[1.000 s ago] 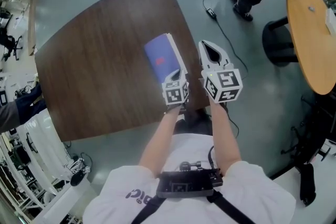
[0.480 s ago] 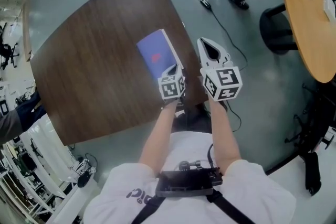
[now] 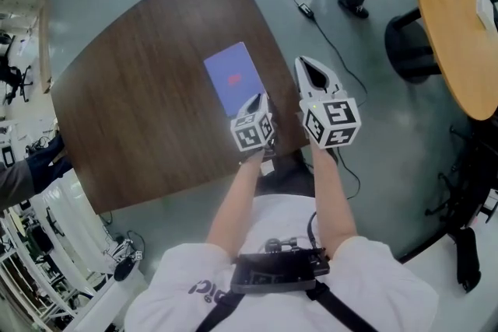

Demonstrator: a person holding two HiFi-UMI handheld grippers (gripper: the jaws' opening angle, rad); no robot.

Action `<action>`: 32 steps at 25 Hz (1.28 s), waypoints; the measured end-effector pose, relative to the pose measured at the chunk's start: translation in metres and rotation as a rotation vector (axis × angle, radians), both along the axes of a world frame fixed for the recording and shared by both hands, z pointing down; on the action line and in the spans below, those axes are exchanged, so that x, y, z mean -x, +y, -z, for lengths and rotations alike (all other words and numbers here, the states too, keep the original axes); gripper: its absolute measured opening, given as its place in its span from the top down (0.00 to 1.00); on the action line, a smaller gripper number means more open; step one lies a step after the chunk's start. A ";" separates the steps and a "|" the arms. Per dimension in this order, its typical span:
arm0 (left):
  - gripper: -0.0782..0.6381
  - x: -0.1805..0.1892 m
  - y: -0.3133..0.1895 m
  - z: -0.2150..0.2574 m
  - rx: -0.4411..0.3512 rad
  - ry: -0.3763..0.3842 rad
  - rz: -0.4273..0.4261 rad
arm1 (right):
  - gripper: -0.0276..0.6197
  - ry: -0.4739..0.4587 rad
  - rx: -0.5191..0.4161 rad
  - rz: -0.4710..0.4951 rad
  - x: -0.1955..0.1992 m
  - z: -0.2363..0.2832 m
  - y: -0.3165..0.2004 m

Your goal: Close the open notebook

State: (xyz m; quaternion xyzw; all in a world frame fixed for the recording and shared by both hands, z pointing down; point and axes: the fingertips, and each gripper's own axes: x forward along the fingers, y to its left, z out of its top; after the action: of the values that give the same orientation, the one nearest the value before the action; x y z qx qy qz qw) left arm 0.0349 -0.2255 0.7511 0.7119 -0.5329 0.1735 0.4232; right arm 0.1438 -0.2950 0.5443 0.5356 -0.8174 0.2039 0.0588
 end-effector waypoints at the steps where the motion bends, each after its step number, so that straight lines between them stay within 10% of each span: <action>1: 0.86 0.002 0.000 0.006 -0.017 0.015 0.007 | 0.95 -0.003 -0.008 0.005 0.002 0.004 0.002; 10: 0.86 0.057 -0.012 0.117 -0.314 0.079 0.044 | 0.95 -0.015 -0.115 0.100 0.050 0.057 0.025; 21: 0.88 0.146 0.015 0.327 -0.795 -0.146 0.111 | 0.95 0.029 -0.334 0.286 0.134 0.158 0.079; 32: 0.88 0.168 0.068 0.375 -0.893 -0.224 0.147 | 0.95 0.016 -0.404 0.350 0.167 0.188 0.121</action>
State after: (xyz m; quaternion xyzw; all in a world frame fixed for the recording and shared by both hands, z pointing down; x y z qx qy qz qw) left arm -0.1335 -0.1578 0.3760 0.7614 -0.6471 -0.0275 0.0262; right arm -0.0230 -0.1744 0.3559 0.3885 -0.9212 0.0189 -0.0086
